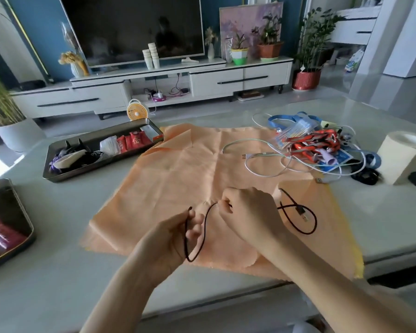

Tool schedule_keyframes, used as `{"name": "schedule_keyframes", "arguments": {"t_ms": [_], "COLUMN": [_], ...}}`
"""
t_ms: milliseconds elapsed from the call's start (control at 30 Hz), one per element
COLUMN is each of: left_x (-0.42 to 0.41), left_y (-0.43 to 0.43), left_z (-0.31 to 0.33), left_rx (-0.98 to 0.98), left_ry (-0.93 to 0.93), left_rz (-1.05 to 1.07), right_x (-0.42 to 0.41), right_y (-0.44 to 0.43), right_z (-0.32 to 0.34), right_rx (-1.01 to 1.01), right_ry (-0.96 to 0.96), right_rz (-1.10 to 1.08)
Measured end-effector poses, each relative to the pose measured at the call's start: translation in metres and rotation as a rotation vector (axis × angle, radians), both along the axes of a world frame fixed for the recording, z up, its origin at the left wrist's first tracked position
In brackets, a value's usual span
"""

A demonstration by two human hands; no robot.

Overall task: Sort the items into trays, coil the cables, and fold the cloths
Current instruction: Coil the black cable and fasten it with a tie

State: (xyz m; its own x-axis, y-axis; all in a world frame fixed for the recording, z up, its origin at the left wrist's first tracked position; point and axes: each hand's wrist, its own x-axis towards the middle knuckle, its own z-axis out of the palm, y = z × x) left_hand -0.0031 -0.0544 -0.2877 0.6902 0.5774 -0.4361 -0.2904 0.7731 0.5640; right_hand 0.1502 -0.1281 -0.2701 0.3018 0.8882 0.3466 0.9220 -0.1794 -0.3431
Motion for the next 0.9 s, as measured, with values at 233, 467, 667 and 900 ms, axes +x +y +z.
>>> {"name": "schedule_keyframes", "arguments": {"t_ms": [233, 467, 667, 900], "left_x": [-0.009, -0.011, -0.034, -0.06], "left_y": [0.009, 0.014, 0.036, 0.057], "left_z": [-0.003, 0.008, 0.016, 0.026], "left_rx": [0.082, 0.058, -0.048, 0.057], "left_ry": [0.103, -0.058, -0.152, -0.284], "left_rz": [0.135, 0.102, 0.26, 0.317], "right_x": [-0.041, -0.074, -0.095, -0.097], "right_y": [0.018, 0.022, 0.023, 0.014], "right_z": [-0.009, -0.019, -0.023, -0.026], "right_rx": [0.273, 0.243, 0.213, 0.18], "right_ry": [-0.02, -0.088, -0.073, -0.09], "right_rz": [0.037, 0.296, 0.478, 0.622]}}
